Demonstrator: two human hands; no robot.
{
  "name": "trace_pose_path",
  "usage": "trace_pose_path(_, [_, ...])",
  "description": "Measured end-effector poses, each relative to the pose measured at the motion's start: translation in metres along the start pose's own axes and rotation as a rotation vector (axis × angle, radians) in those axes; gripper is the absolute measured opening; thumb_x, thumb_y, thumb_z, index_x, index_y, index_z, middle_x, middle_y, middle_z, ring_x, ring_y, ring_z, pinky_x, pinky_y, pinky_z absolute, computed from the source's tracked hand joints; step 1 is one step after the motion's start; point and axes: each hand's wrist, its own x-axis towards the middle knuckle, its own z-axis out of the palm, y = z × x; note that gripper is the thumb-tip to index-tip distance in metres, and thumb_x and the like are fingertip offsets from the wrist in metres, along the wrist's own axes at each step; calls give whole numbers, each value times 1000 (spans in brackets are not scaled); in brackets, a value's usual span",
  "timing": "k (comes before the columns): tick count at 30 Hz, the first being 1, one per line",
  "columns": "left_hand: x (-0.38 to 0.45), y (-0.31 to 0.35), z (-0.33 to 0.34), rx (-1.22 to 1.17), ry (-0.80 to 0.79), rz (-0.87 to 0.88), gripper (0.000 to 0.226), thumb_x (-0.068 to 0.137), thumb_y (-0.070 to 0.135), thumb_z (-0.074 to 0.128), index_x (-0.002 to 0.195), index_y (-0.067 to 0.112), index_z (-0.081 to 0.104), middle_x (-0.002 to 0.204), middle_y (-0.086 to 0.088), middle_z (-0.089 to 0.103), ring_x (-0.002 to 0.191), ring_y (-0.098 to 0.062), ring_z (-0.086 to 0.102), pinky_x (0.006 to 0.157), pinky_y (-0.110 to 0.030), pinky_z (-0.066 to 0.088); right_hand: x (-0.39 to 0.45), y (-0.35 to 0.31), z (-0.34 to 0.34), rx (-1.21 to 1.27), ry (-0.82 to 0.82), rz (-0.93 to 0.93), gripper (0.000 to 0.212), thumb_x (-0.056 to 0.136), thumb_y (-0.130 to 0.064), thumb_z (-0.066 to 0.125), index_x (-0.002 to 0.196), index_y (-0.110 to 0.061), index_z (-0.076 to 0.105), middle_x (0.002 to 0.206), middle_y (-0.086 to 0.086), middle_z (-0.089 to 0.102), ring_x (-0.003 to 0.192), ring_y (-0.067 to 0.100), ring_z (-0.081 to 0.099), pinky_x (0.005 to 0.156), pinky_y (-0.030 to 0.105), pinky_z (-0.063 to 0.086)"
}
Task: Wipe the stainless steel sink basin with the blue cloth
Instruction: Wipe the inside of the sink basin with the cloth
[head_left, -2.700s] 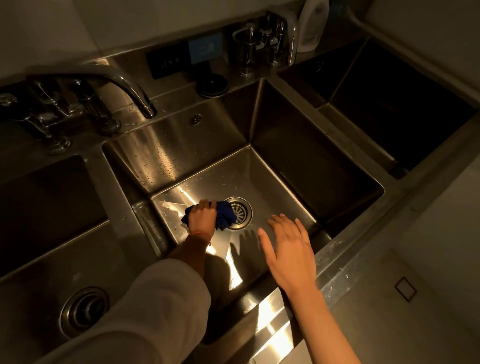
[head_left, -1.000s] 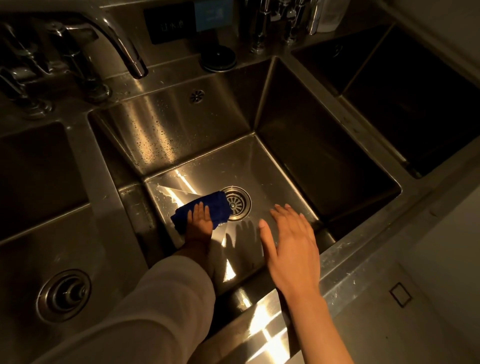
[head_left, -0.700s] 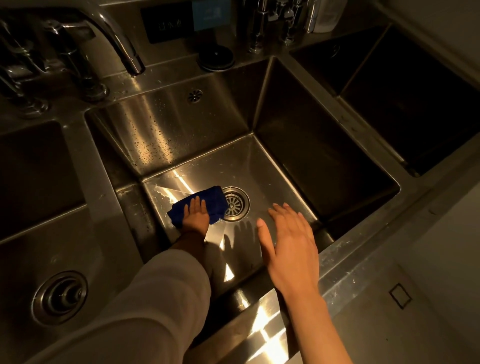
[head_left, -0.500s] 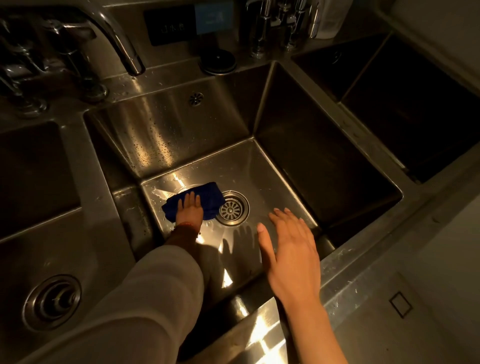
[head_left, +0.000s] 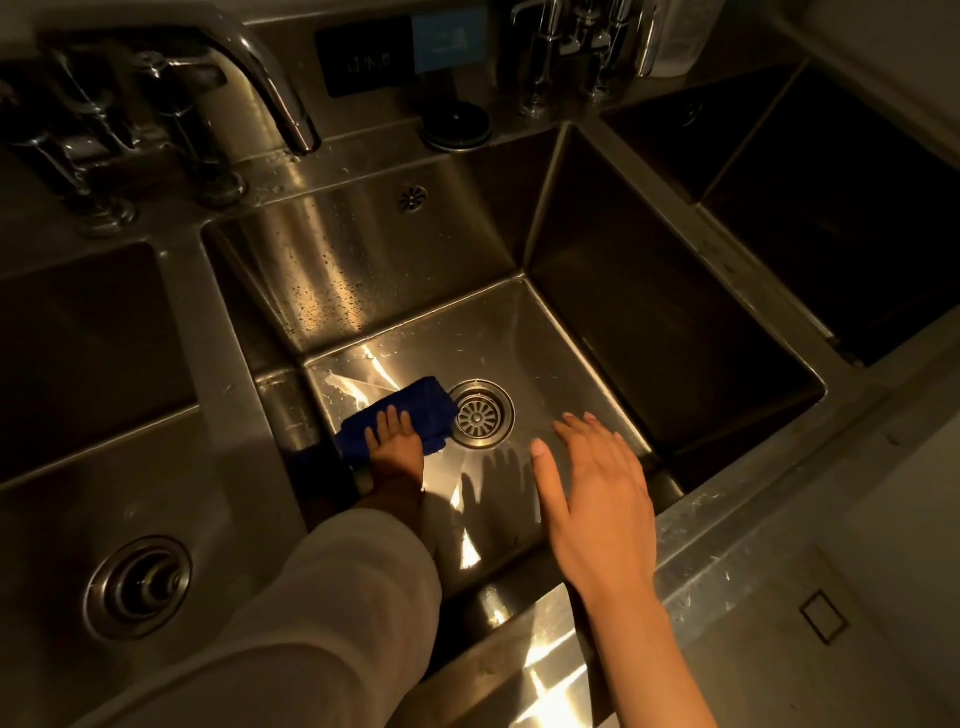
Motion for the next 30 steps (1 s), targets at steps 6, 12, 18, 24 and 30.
trace_pose_path(6, [-14, 2, 14, -46, 29, -27, 57, 104, 24, 28, 154, 16, 0, 160, -17, 1, 148, -33, 3, 119, -49, 8, 0, 1, 1, 0, 5, 1, 53, 92, -47, 29, 122, -14, 57, 129, 4, 57, 127, 16, 43, 110, 30, 19])
trace_pose_path(12, [-5, -4, 10, -18, -17, -11, 62, 104, 24, 32, 154, 20, -5, 161, -16, -5, 148, -33, -2, 120, -49, 6, 0, 0, 1, 6, 10, 2, 52, 92, -47, 31, 122, -14, 57, 128, 4, 58, 127, 15, 43, 109, 28, 18])
trace_pose_path(18, [13, -15, -3, 29, -39, 35, 64, 103, 20, 34, 154, 21, -5, 161, -12, -9, 148, -31, -6, 121, -47, 3, 0, 2, 0, 6, -12, -6, 54, 94, -50, 28, 123, -13, 56, 131, 4, 55, 130, 15, 39, 111, 28, 17])
trace_pose_path(24, [36, -24, -14, 12, -6, 50, 75, 97, 12, 47, 154, 21, -1, 161, -11, -6, 149, -30, -2, 120, -46, 5, 2, 2, 1, 1, -16, 0, 64, 88, -53, 21, 124, -14, 55, 133, 4, 53, 131, 14, 37, 113, 29, 16])
trace_pose_path(30, [54, -32, -20, 37, -4, 69, 87, 91, 10, 58, 154, 23, 0, 161, -11, -5, 149, -30, -1, 120, -46, 7, 2, 2, 2, -13, -7, 0, 67, 87, -55, 17, 125, -16, 55, 134, 2, 53, 131, 13, 36, 112, 27, 14])
